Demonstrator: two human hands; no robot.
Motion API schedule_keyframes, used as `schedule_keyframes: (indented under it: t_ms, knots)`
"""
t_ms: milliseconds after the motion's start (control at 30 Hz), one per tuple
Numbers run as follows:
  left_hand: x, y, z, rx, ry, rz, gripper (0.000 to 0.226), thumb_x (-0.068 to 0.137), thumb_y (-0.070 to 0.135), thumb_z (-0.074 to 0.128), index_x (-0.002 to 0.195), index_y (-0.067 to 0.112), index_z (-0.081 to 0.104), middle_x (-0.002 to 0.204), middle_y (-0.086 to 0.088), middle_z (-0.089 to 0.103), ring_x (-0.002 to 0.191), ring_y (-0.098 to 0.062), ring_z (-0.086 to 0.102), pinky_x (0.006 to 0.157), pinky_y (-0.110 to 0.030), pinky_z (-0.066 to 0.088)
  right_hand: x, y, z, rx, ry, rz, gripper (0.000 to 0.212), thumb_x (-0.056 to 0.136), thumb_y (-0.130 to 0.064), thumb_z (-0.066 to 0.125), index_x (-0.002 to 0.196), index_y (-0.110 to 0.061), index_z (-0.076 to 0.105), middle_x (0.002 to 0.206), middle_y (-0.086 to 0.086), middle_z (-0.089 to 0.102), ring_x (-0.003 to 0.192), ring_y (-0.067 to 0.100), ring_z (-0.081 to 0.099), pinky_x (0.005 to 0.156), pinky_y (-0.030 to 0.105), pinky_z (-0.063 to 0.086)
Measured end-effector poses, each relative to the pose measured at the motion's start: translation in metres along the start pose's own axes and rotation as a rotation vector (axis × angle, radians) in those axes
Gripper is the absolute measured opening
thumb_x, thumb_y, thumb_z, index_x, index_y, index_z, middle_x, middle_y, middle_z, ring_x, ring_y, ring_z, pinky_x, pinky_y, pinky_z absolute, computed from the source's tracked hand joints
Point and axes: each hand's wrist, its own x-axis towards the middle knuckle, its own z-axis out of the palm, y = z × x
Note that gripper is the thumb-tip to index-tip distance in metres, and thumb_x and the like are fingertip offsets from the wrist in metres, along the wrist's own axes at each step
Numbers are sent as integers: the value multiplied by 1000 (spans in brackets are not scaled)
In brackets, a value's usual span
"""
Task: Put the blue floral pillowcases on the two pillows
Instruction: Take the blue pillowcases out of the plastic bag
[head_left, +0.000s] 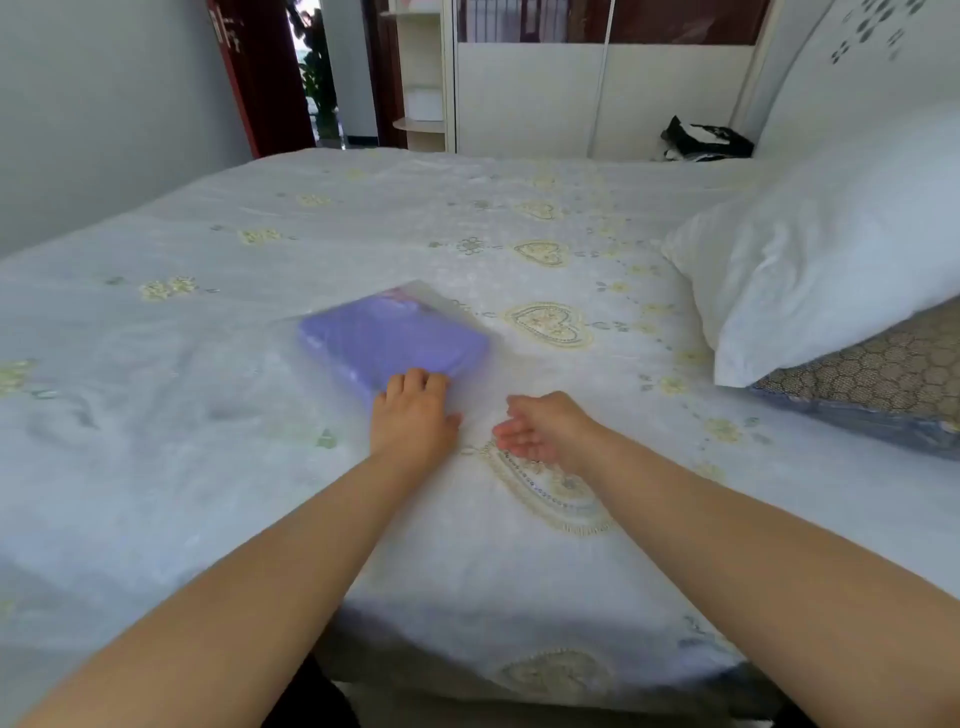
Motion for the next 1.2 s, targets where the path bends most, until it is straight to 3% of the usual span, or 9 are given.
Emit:
schedule_keyframes:
  t_ms: [133, 233, 367, 500, 600, 700, 933, 1033, 1200]
  knots:
    - [-15, -18, -5, 85, 29, -28, 53, 88, 49, 54, 129, 16, 45, 132, -5, 43, 124, -27, 38, 94, -35, 34, -9, 9, 31, 12, -95, 52, 19, 98, -23, 47, 93, -5, 47, 91, 17, 65, 45, 12, 64, 44, 16, 48]
    - [-14, -25, -4, -15, -58, -59, 55, 85, 47, 59, 130, 16, 47, 133, -4, 45, 126, -25, 39, 96, -36, 37, -5, 11, 43, 61, -134, 66, 13, 98, -24, 48, 99, -11, 50, 98, 13, 64, 60, 12, 64, 52, 16, 46]
    - [-12, -26, -6, -182, -39, -146, 43, 84, 42, 62, 123, 23, 57, 125, -2, 57, 116, -23, 51, 90, -33, 43, 0, 12, 57, -46, -135, 49, 10, 93, -22, 54, 86, -17, 59, 73, 0, 63, 57, 6, 58, 37, 11, 34]
    - [-15, -11, -6, -181, -37, -133, 20, 87, 35, 54, 103, 29, 66, 110, 0, 66, 102, -23, 59, 77, -30, 44, 6, 16, 60, -29, -50, 27, 18, 88, -18, 56, 71, -11, 60, 62, 3, 59, 45, 8, 54, 34, 12, 29]
    - [-24, -7, 2, -23, -32, -49, 29, 90, 37, 52, 112, 21, 60, 116, -1, 55, 111, -23, 49, 77, -32, 43, 11, 25, 57, 73, 55, 22, 21, 85, -12, 50, 67, -6, 58, 49, 3, 57, 36, 10, 50, 34, 13, 32]
    - [-29, -17, 8, 135, 49, -3, 44, 87, 54, 52, 108, 15, 60, 111, -4, 53, 107, -26, 47, 77, -35, 38, 14, 32, 58, 153, 124, -68, 16, 86, -9, 49, 75, -3, 59, 37, 0, 50, 30, 9, 42, 35, 15, 33]
    - [-21, -21, 21, -89, 45, 72, 29, 87, 41, 58, 89, 15, 70, 91, -4, 58, 97, -26, 54, 72, -33, 41, 11, 41, 43, 122, -133, -180, 18, 94, -6, 53, 77, -8, 55, 67, 10, 60, 41, 6, 52, 41, 18, 45]
    - [-19, -21, 23, -128, 65, 57, 26, 87, 38, 58, 96, 15, 66, 98, -5, 58, 101, -26, 53, 73, -34, 42, 15, 37, 50, 67, -45, -161, 20, 94, -9, 55, 74, -8, 53, 63, 9, 58, 34, 6, 48, 35, 16, 40]
    - [-28, -27, 17, 50, 116, -43, 58, 78, 58, 62, 115, 15, 51, 117, -7, 47, 107, -31, 45, 81, -38, 39, 20, 37, 61, 0, 174, -157, 27, 90, -12, 57, 65, -8, 46, 52, 6, 53, 27, 10, 44, 32, 15, 34]
